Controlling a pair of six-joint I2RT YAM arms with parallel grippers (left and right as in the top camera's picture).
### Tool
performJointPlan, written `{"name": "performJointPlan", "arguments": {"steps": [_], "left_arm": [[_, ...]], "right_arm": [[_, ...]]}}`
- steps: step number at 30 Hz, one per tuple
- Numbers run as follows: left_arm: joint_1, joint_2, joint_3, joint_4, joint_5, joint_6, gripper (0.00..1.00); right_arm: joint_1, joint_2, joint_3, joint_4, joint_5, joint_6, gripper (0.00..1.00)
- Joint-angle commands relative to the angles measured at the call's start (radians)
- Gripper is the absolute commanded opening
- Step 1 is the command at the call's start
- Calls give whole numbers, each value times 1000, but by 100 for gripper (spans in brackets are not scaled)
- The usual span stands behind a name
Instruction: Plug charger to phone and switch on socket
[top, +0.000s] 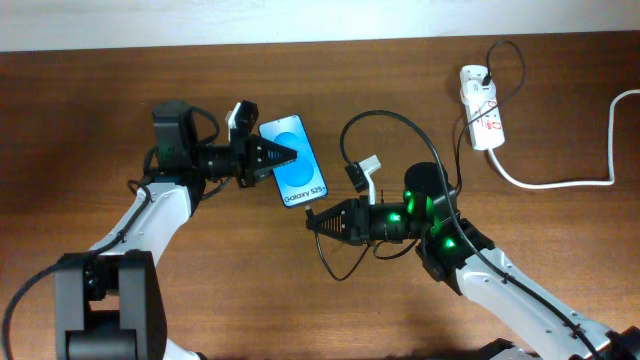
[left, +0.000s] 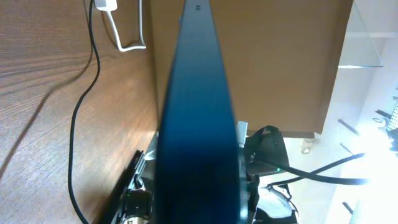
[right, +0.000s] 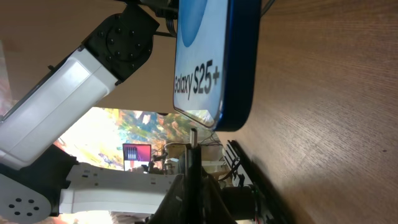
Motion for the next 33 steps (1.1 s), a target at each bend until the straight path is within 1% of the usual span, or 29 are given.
{"name": "performJointPlan", "arguments": {"steps": [1,33], "left_arm": [[1,-1,10,6,34,20,0],[1,-1,10,6,34,20,0]], "right_arm": [[8,3,-6,4,16,-25,4],[8,3,-6,23,42,-42,4]]}}
